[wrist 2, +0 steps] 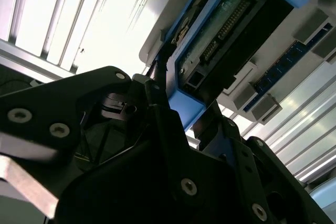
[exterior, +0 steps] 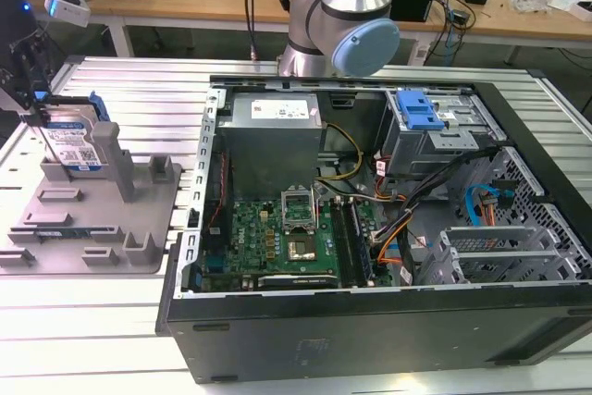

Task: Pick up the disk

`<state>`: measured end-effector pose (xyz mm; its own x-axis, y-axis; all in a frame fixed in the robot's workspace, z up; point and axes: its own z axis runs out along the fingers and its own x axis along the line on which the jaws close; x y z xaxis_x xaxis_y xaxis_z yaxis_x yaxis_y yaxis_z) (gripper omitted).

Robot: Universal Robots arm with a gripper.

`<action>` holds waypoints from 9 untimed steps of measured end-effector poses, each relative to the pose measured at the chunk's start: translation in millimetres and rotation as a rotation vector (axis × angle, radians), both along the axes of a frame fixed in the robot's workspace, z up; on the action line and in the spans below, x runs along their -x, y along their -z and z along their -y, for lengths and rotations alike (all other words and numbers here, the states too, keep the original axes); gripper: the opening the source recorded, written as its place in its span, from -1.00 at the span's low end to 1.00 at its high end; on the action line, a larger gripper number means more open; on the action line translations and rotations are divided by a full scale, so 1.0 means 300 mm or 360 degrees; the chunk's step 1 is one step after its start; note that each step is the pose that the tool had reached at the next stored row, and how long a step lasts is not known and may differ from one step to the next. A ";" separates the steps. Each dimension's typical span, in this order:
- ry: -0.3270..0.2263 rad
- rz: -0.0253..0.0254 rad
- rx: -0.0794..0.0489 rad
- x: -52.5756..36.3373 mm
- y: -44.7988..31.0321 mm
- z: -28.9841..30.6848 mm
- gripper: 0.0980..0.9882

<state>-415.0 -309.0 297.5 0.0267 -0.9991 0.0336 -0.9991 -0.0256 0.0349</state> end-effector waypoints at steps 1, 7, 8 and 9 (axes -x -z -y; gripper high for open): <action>0.0000 -0.00001 0.0000 0.000 0.000 0.000 -0.22; 0.0000 -0.00001 0.0000 0.000 0.002 0.000 -0.39; 0.0000 -0.00002 0.0000 0.000 0.002 0.000 -0.39; 0.0000 0.00000 0.0000 0.000 0.003 0.000 -0.39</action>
